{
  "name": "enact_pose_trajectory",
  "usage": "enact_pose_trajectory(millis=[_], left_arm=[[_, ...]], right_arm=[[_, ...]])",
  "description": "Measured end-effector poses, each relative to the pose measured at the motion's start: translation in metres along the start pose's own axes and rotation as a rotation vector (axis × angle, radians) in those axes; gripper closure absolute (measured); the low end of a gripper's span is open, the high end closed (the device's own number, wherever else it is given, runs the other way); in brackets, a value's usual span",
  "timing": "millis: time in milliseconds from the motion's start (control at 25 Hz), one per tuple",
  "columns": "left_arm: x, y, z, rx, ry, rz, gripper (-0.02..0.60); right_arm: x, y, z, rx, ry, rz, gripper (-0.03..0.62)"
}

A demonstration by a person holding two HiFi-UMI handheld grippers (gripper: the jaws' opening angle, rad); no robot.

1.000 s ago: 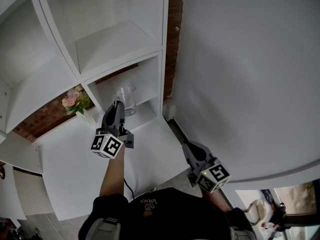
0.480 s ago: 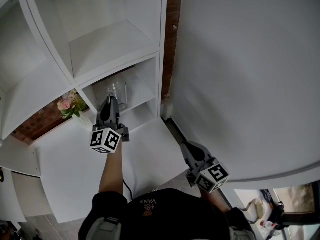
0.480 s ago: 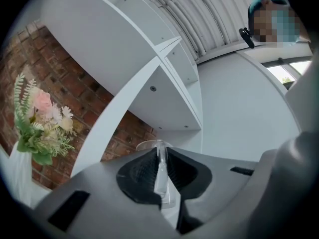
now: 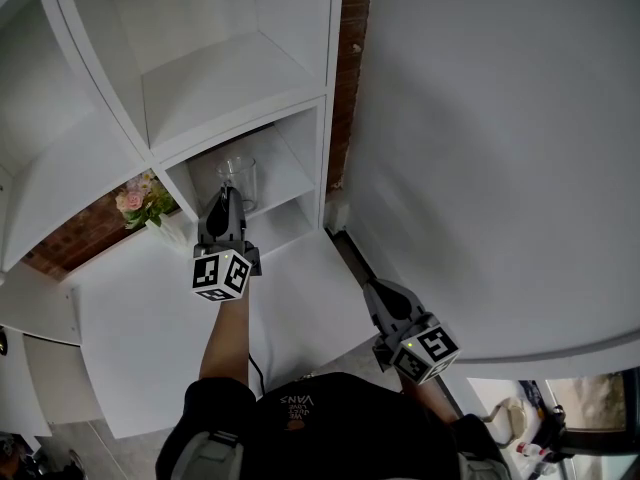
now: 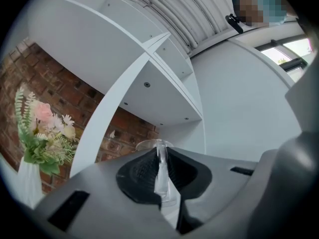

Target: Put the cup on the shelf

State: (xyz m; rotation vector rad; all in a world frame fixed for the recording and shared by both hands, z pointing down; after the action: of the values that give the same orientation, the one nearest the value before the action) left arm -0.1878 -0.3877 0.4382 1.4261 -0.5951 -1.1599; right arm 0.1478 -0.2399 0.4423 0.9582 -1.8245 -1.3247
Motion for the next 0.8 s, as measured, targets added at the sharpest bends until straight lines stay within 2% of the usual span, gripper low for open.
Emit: enact_pose_trajectory(millis=[280, 480, 720, 800], left_arm=[[-0.002, 0.002, -0.012, 0.068, -0.003, 0.040, 0.551], [-0.010, 0.015, -0.010, 0.001, -0.046, 0.093, 0.549], [-0.008, 0.018, -0.013, 0.000, -0.034, 0.151, 0.549], [-0.005, 0.016, -0.013, -0.002, -0.036, 0.174, 0.549]], right_arm=[[-0.003, 0.000, 0.000, 0.007, 0.002, -0.006, 0.594], [-0.006, -0.001, 0.000, 0.007, 0.006, -0.013, 0.594], [-0.007, -0.003, 0.006, 0.036, -0.004, -0.006, 0.594], [-0.008, 0.000, 0.005, 0.017, -0.006, -0.014, 0.594]])
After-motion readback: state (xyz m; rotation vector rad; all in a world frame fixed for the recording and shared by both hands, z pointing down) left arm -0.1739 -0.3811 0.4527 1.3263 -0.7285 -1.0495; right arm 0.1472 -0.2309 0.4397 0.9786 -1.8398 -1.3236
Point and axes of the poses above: the fingertips, and each gripper's own axes: x forward along the fingers, z to its left, y out of its underside, the point moved 10 cm from there along -x, backward along the fingers, and after that the axes turned 9 degrees about y, right-handed, at the moved point
